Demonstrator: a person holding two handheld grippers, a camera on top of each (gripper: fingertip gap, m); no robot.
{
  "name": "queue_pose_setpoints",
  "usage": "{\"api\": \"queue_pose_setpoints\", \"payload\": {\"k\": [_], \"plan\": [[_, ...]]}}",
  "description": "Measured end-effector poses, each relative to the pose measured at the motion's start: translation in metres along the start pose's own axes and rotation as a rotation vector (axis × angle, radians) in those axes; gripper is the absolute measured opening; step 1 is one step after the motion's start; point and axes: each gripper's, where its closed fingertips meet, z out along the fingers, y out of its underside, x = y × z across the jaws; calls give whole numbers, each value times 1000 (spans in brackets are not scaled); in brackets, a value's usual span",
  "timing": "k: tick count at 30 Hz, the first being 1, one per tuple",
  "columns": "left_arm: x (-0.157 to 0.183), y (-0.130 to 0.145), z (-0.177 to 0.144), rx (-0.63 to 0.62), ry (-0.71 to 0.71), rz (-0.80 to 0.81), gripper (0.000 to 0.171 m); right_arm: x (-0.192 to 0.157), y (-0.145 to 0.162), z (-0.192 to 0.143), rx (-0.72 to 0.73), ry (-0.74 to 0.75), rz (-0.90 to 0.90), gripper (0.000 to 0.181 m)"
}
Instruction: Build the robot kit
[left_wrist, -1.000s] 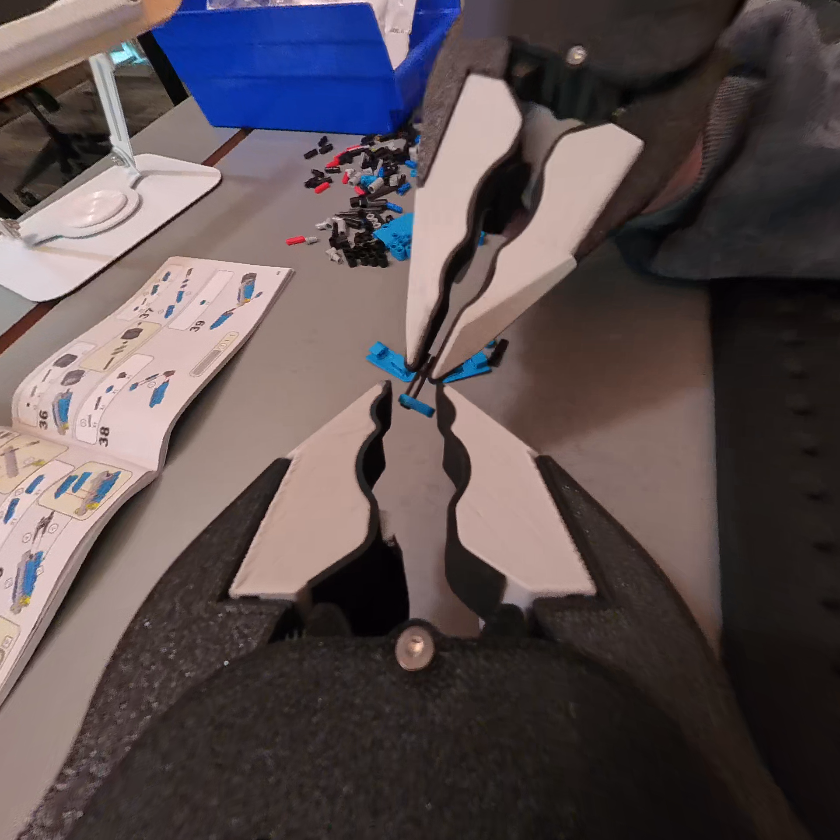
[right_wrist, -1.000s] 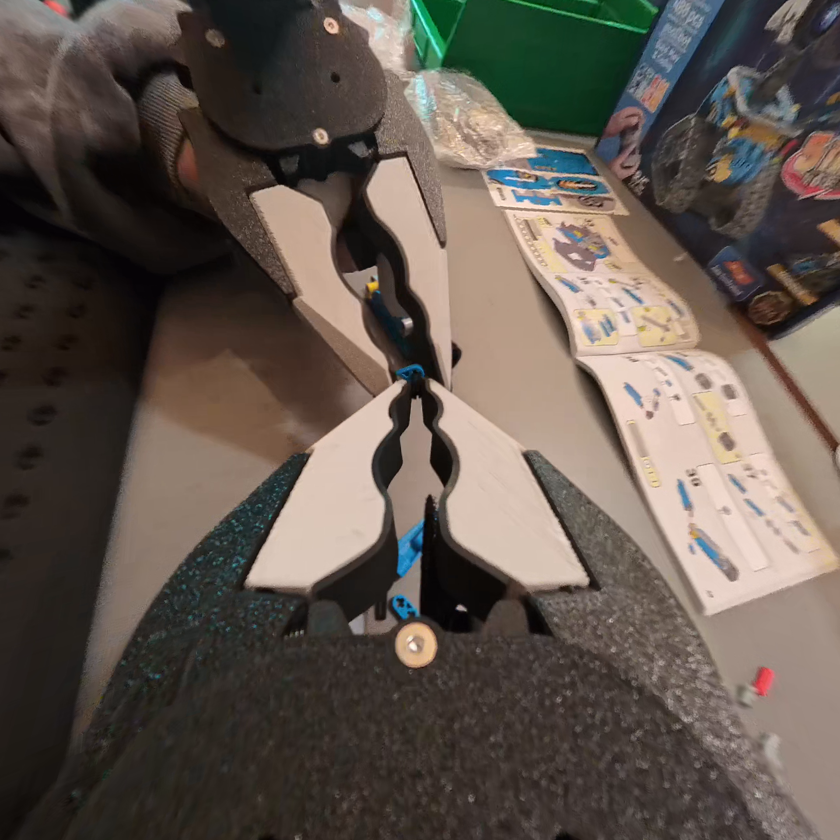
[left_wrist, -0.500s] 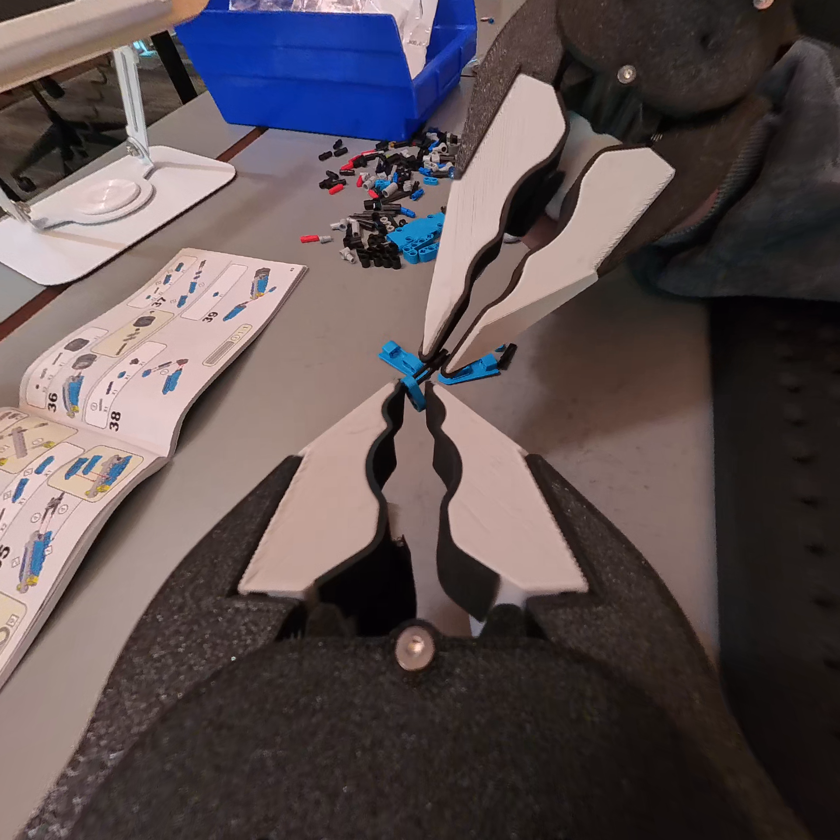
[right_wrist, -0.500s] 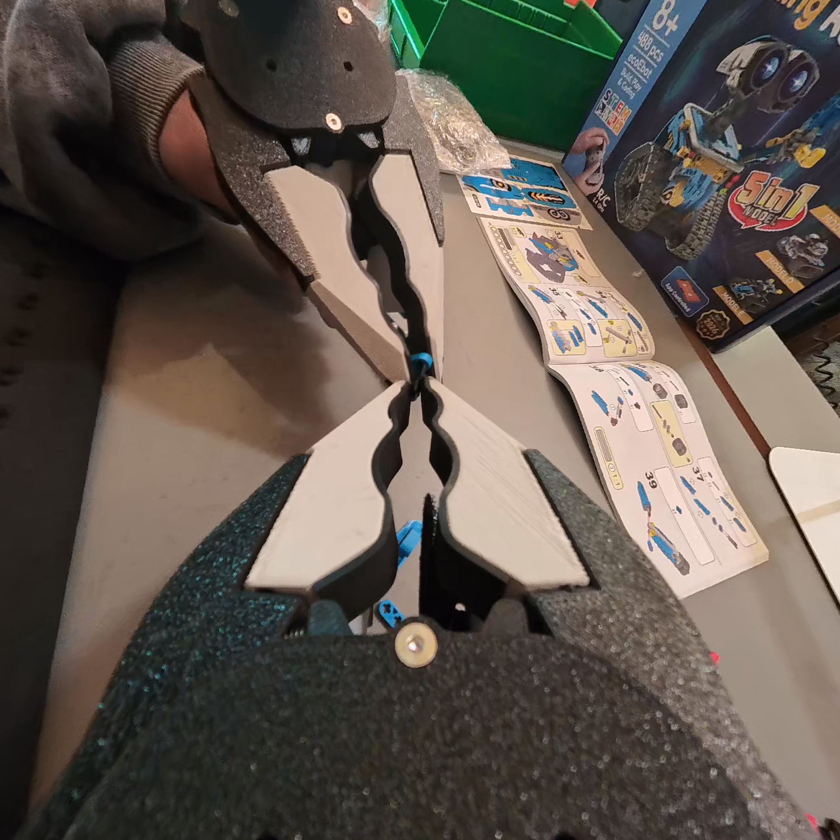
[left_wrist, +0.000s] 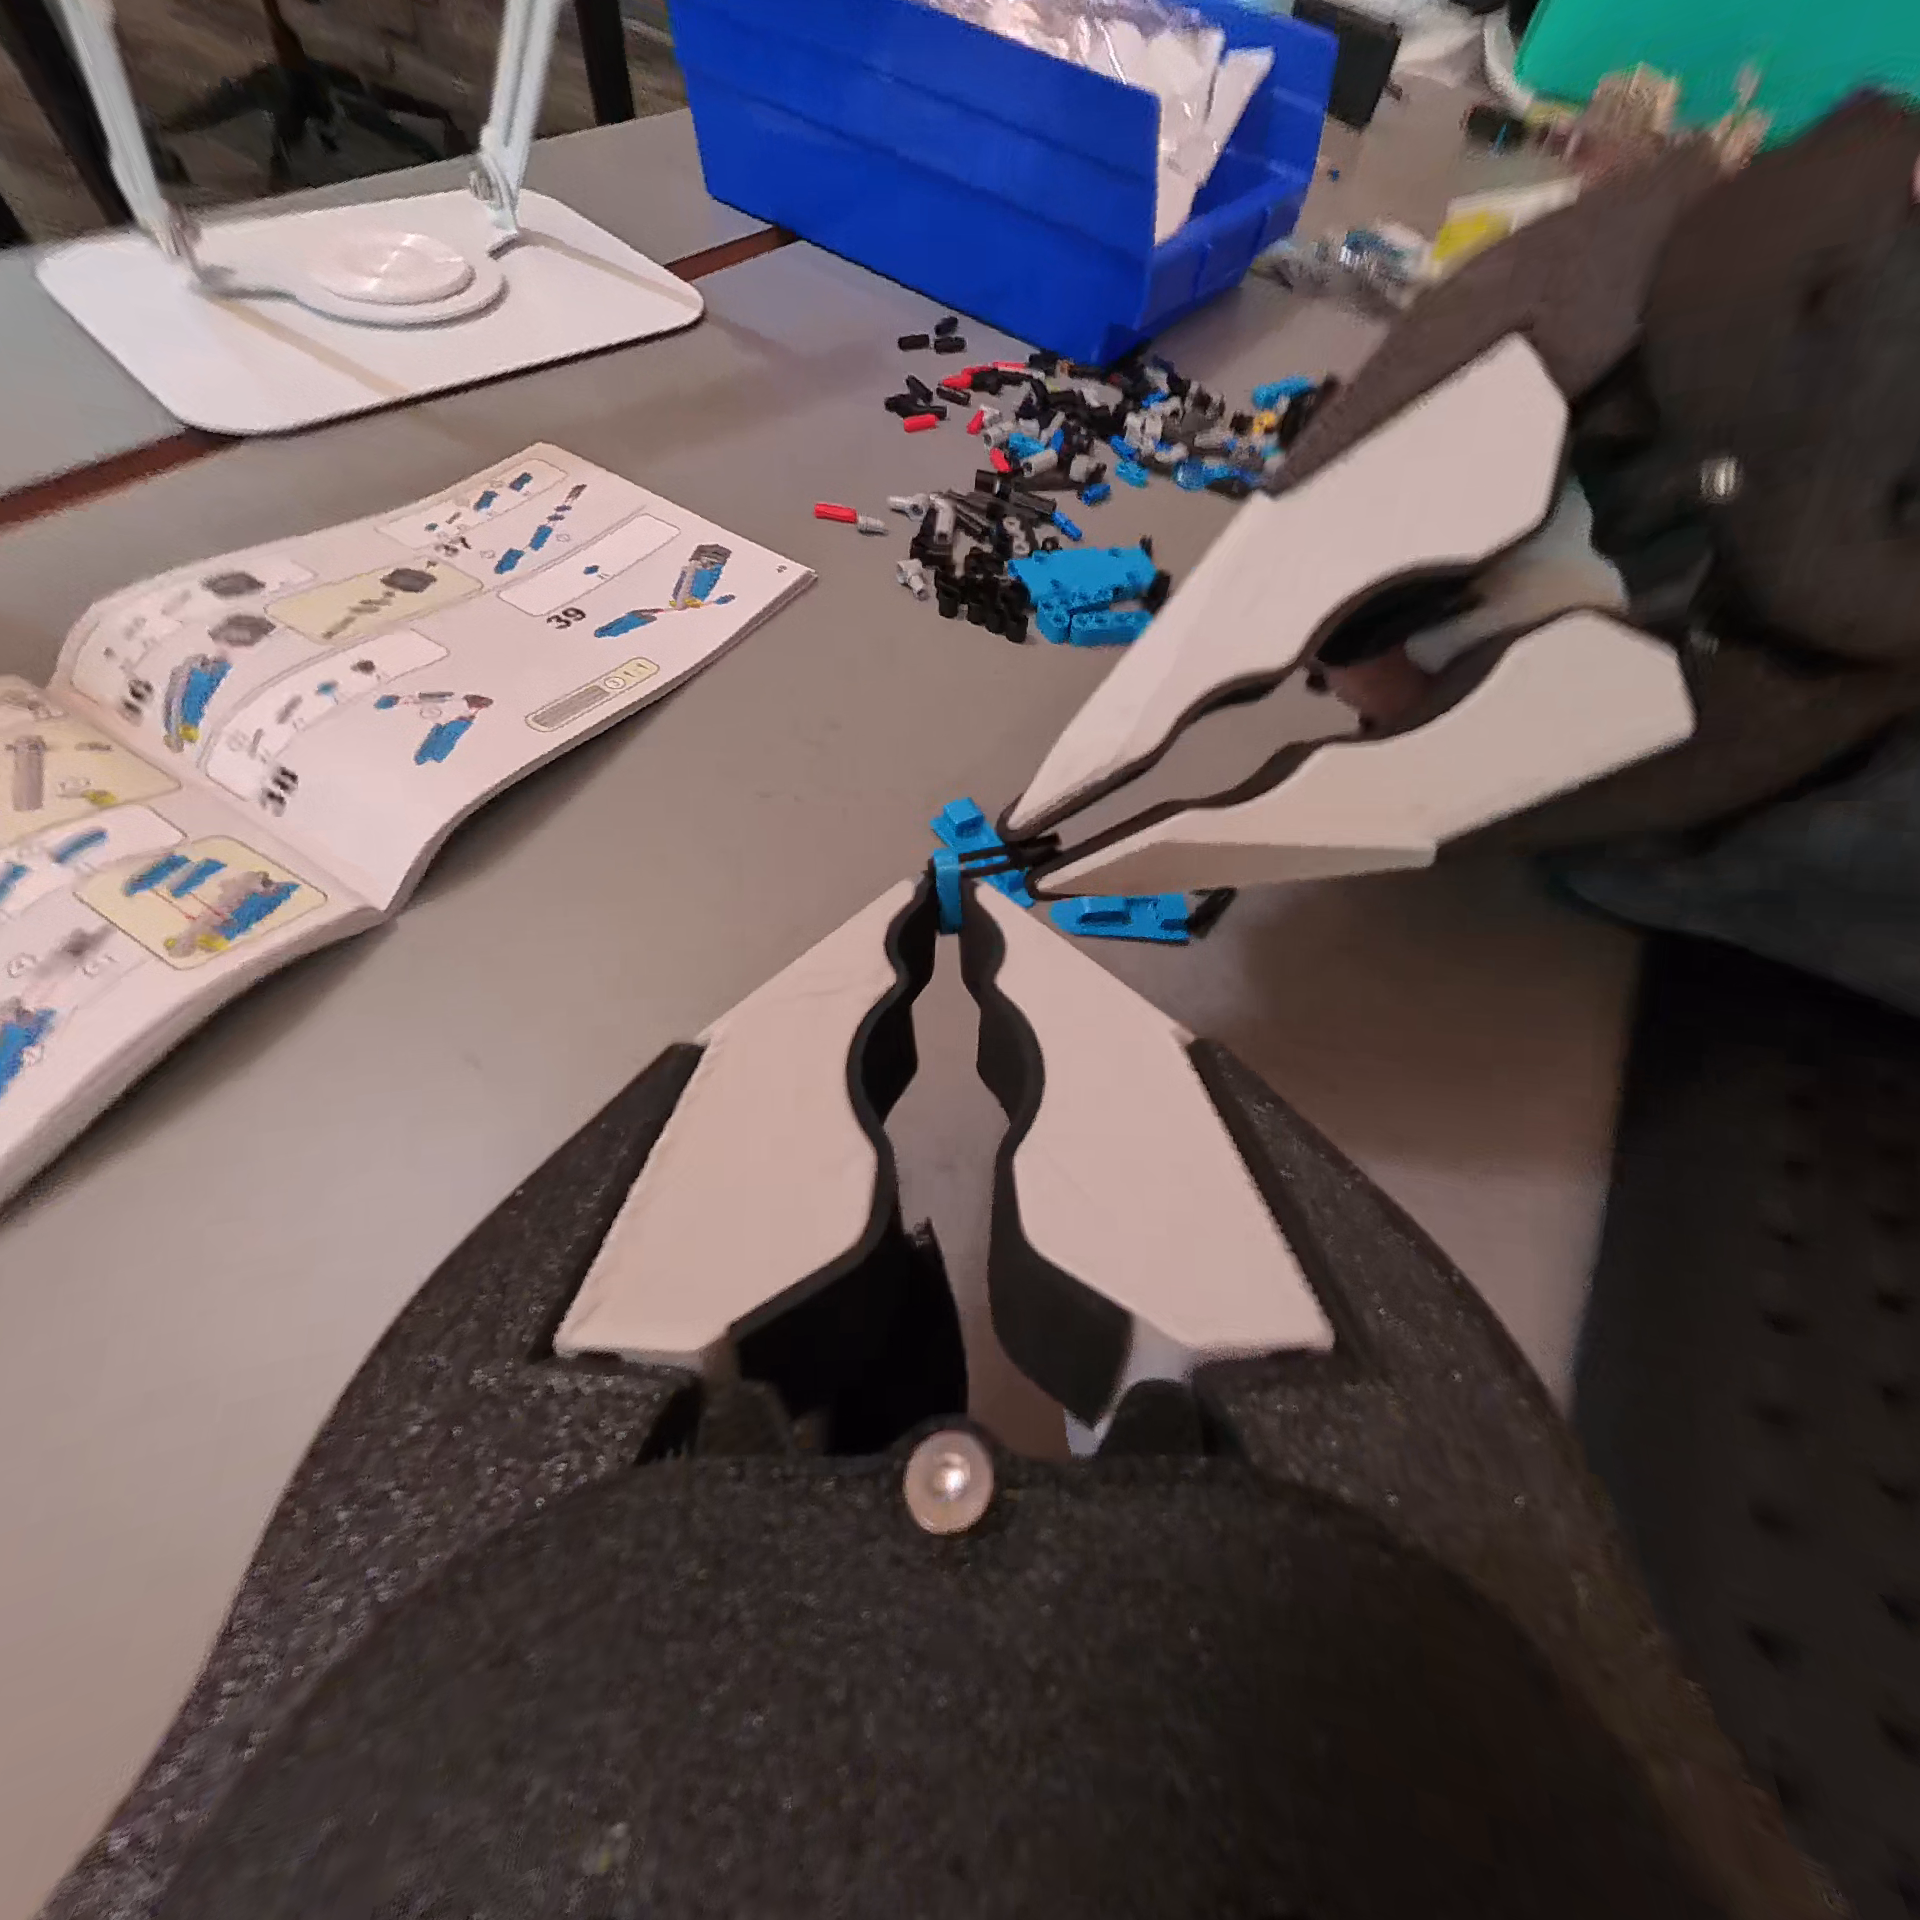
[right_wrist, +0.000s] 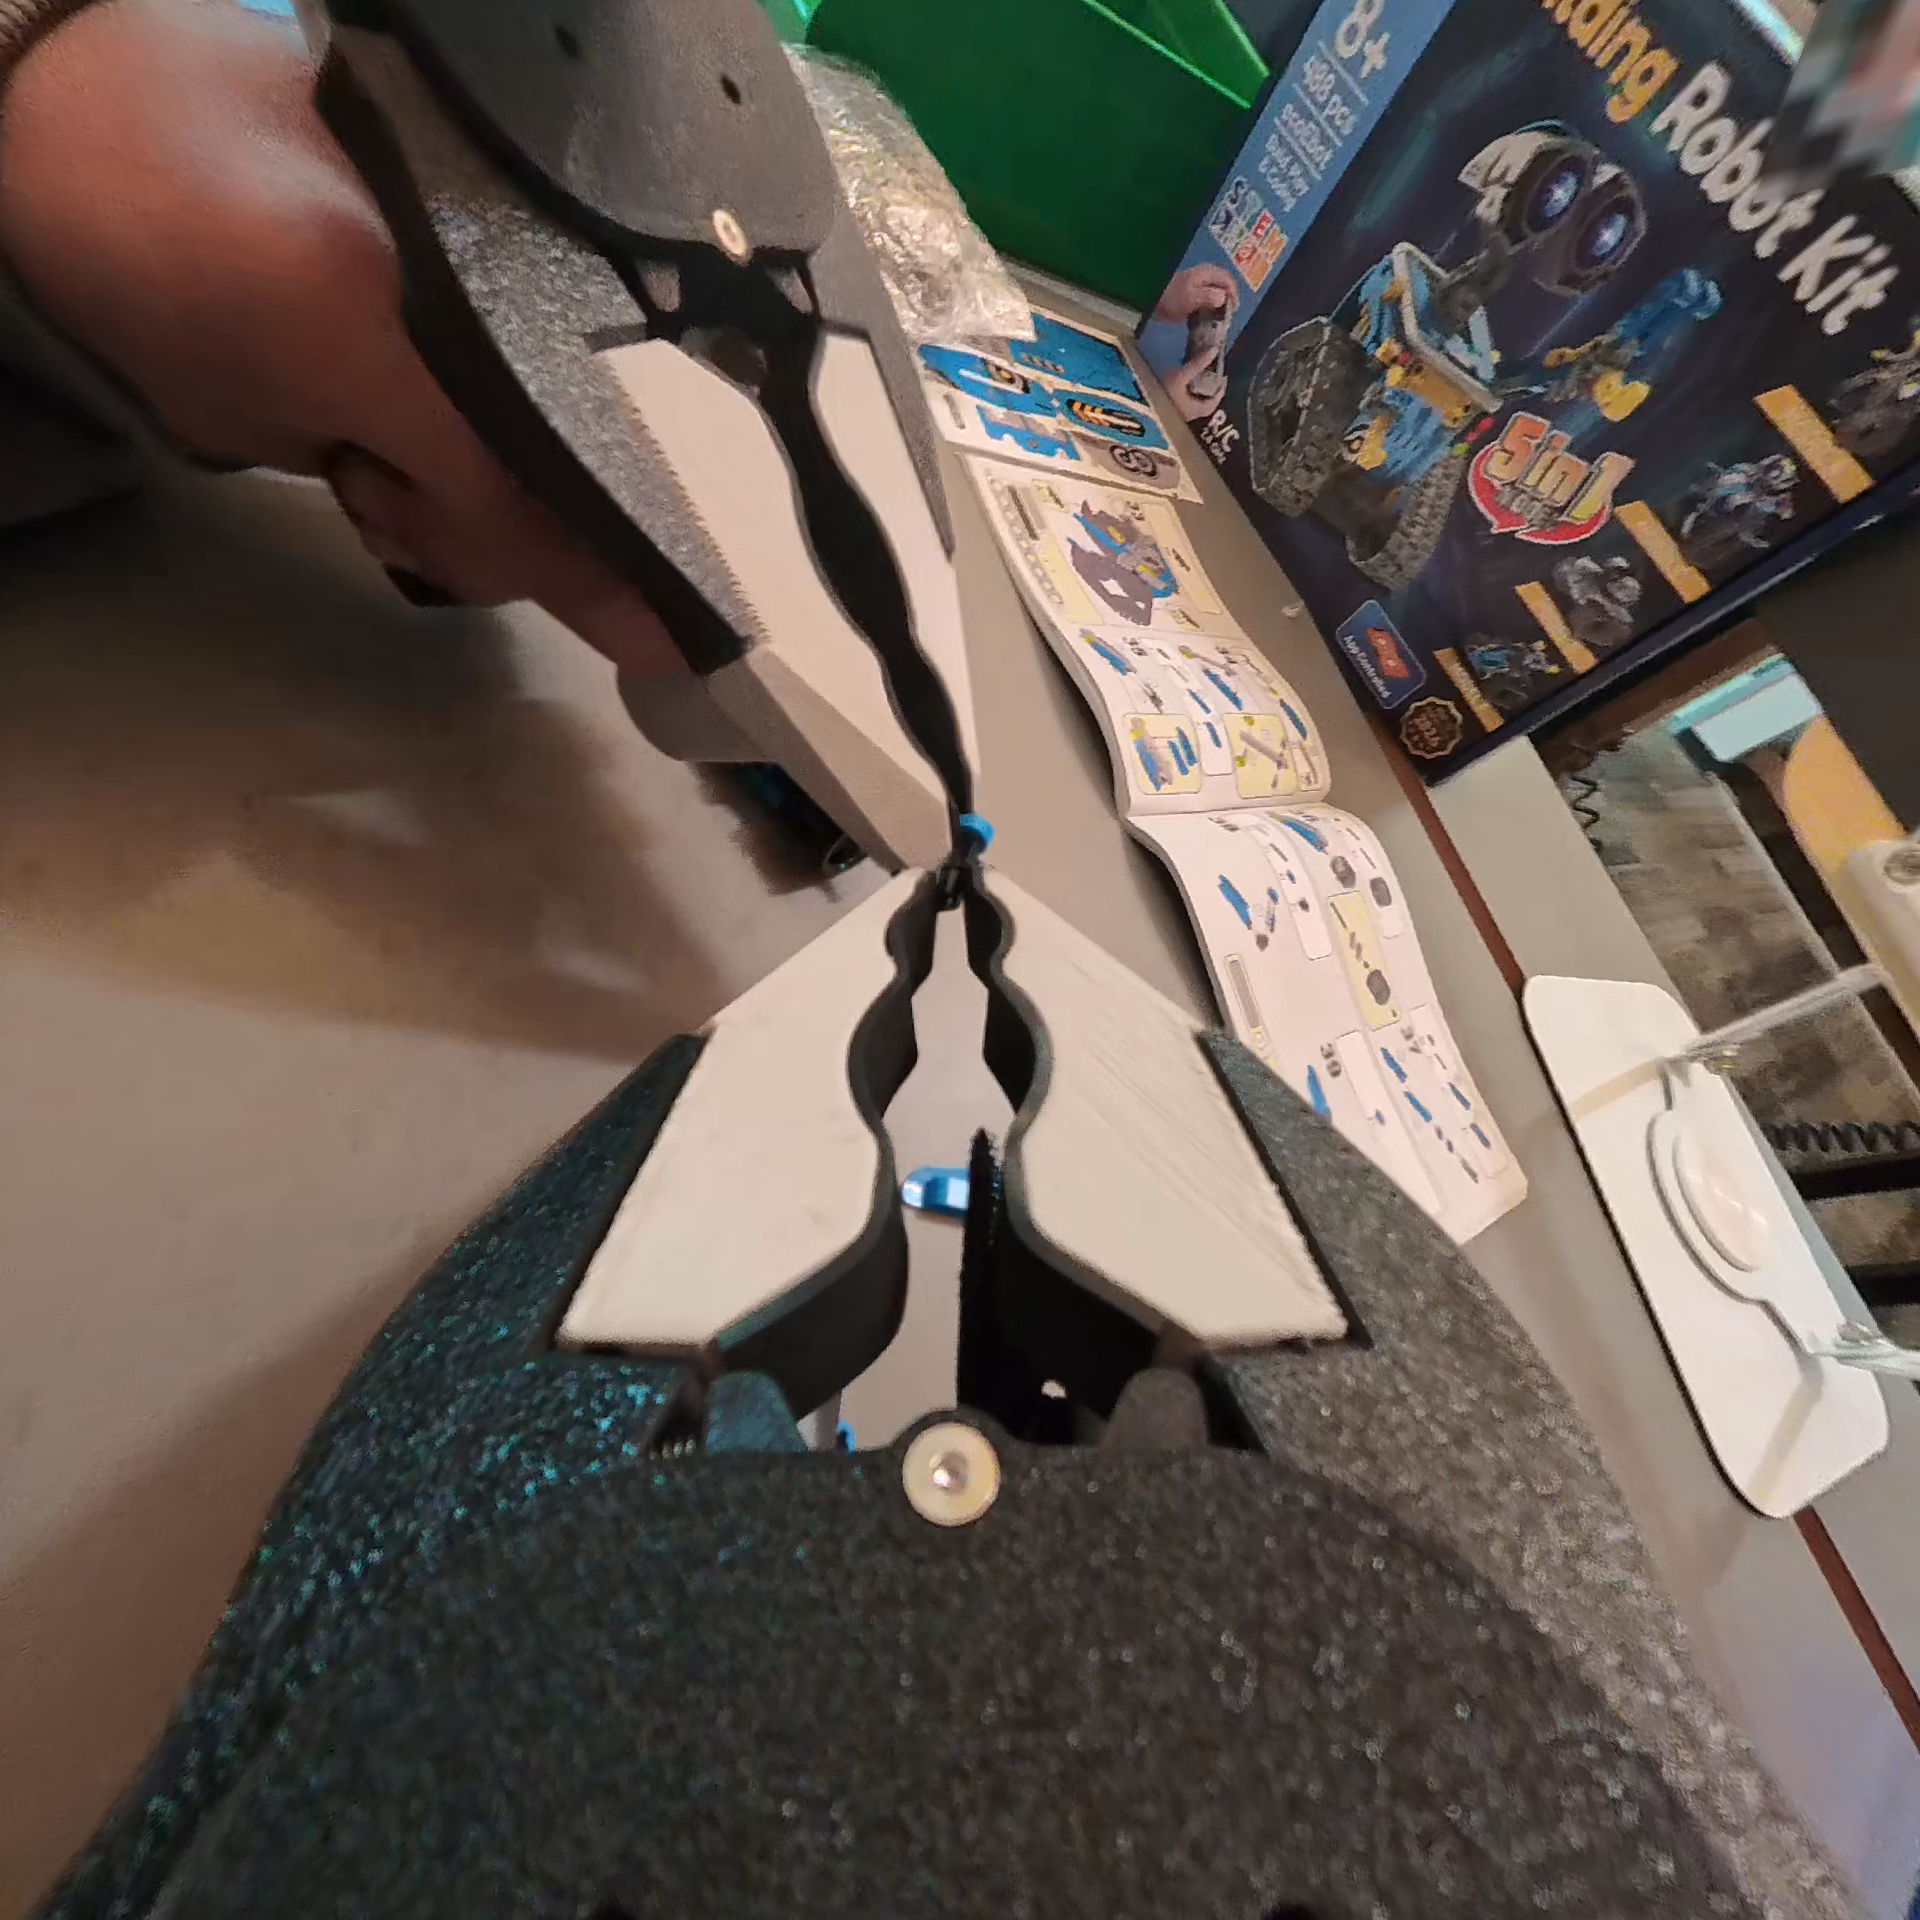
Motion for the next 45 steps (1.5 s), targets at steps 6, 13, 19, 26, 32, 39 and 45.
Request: {"api": "queue_pose_setpoints", "payload": {"k": [6, 13, 19, 26, 32, 39, 45], "plan": [[-4, 0, 1, 25, 21, -198, 2, 5, -2, 4, -37, 81, -41, 4], [-3, -20, -11, 75, -250, 332, 2, 9, -13, -2, 196, -235, 641, 18], [0, -29, -15, 117, -303, 404, 2, 10, -24, -7, 297, -350, 816, 16], [-5, -25, -14, 49, -410, 561, 2, 4, -19, -4, 227, -364, 819, 4], [-8, -23, -13, 44, -355, 412, 2, 4, -16, -1, 191, -340, 850, 3], [-9, -35, -16, 118, -304, 247, 3, 12, -25, -5, 248, -335, 882, 3], [-12, -30, -12, 97, -286, 177, 3, 12, -20, -1, 207, -316, 885, 3]]}}
